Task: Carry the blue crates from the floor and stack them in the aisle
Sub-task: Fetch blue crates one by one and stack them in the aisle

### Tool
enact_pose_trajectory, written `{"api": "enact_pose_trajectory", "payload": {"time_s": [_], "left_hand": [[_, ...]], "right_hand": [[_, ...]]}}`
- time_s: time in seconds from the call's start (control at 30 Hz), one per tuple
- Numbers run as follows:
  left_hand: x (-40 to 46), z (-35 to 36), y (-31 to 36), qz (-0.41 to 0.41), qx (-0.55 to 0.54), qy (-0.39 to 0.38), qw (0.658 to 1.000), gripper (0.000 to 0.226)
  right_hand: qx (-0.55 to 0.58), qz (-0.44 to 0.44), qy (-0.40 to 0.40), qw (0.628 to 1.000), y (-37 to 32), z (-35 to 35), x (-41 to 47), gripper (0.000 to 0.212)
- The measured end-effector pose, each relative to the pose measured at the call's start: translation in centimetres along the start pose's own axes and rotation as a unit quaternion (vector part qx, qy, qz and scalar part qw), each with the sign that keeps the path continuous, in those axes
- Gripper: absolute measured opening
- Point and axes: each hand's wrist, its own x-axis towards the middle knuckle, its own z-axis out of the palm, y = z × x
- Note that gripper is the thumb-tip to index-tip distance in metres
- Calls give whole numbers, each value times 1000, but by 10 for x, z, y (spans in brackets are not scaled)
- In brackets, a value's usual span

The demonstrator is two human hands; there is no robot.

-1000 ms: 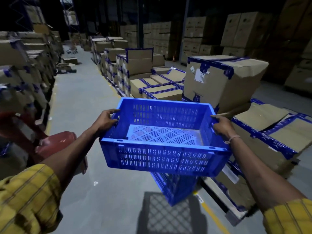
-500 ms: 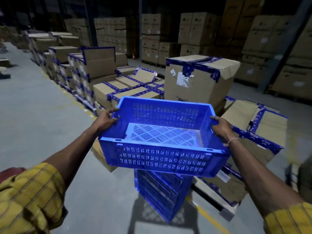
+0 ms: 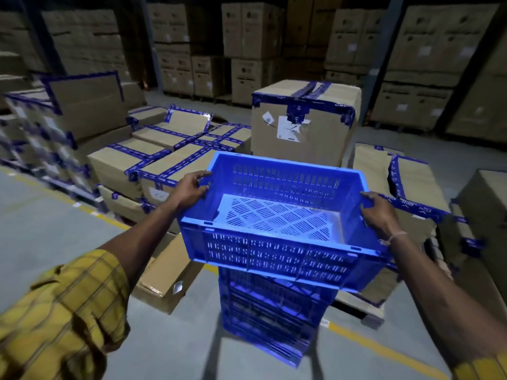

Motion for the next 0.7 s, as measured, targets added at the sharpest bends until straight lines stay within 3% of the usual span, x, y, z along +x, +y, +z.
{"api": "enact_pose_trajectory", "payload": {"time_s": [0.2,0.7], "left_hand": [[74,12,-21,37,8,-19,999,49],[192,64,-49,42,-3,-82,996,49]], "right_hand": [[-5,31,21,999,3,20,27,53],[-24,80,76,994,19,57,91,52]]}}
